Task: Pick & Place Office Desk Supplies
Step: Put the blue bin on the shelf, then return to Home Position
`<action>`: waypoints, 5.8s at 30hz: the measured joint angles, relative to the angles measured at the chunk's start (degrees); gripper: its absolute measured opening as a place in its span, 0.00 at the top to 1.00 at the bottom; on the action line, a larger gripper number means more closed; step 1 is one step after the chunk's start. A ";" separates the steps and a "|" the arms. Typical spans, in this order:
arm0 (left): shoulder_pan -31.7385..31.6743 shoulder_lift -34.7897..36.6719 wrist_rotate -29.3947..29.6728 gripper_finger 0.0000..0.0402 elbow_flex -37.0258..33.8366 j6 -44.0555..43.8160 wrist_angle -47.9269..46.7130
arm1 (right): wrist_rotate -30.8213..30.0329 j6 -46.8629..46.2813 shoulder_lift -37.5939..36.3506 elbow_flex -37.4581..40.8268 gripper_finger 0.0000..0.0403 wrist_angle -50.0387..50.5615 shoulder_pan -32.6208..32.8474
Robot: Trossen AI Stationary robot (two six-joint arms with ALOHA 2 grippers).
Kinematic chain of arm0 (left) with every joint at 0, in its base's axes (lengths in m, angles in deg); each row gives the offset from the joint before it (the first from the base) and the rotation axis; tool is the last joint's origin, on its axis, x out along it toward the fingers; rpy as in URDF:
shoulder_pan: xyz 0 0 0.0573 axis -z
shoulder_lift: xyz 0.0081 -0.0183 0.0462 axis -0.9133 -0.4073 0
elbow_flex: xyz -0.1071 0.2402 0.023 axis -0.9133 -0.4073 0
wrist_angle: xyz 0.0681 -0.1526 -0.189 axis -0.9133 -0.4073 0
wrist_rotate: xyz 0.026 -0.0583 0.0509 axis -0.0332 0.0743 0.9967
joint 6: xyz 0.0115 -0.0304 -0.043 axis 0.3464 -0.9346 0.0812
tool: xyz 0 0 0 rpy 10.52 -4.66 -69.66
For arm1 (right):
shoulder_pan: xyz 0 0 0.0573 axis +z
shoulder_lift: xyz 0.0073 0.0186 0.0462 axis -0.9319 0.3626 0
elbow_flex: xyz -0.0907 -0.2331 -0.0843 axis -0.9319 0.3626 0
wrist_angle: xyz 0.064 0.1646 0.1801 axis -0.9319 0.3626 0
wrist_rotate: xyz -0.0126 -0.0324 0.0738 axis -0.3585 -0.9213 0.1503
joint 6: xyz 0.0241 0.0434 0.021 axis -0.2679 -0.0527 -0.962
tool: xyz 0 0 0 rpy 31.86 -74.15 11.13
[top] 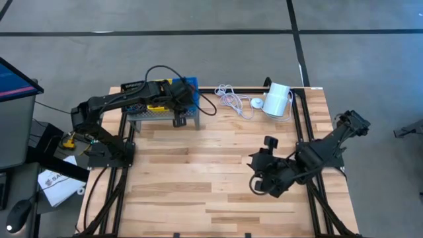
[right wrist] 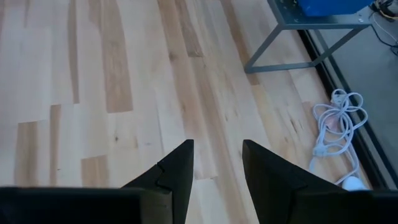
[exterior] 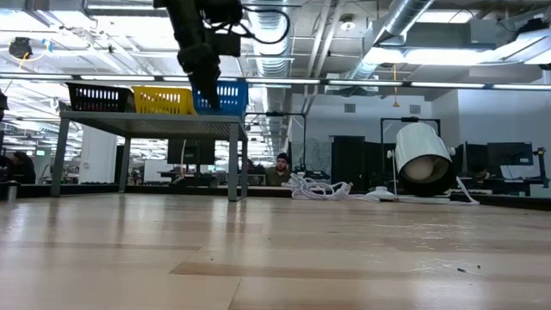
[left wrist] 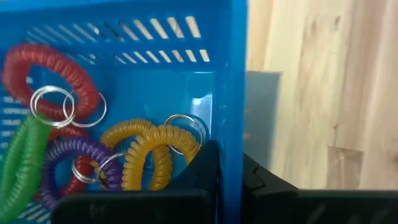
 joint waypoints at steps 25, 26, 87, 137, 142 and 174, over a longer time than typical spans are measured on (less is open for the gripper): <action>-0.43 0.00 -0.80 0.84 -3.02 -2.74 3.51 | 0.22 3.29 0.00 0.00 0.67 0.53 -3.09; -0.39 0.00 -0.80 0.82 -3.02 -3.24 3.57 | 0.22 3.29 0.00 0.00 0.67 0.53 -3.09; 38.07 66.39 -7.95 0.49 -40.24 -28.30 34.60 | 3.19 17.69 -67.09 61.71 0.67 -60.19 6.53; 31.85 59.89 -5.17 0.71 -68.63 -18.69 68.81 | 75.03 26.65 -47.56 75.54 0.76 -80.36 -60.83; 31.07 59.91 -4.96 0.71 -68.92 -18.55 68.95 | 75.10 26.40 -49.01 80.40 0.76 -84.01 -62.98; 30.89 59.87 5.77 0.72 -68.92 -16.99 68.96 | 50.48 31.55 -66.18 87.34 0.76 -76.61 -60.60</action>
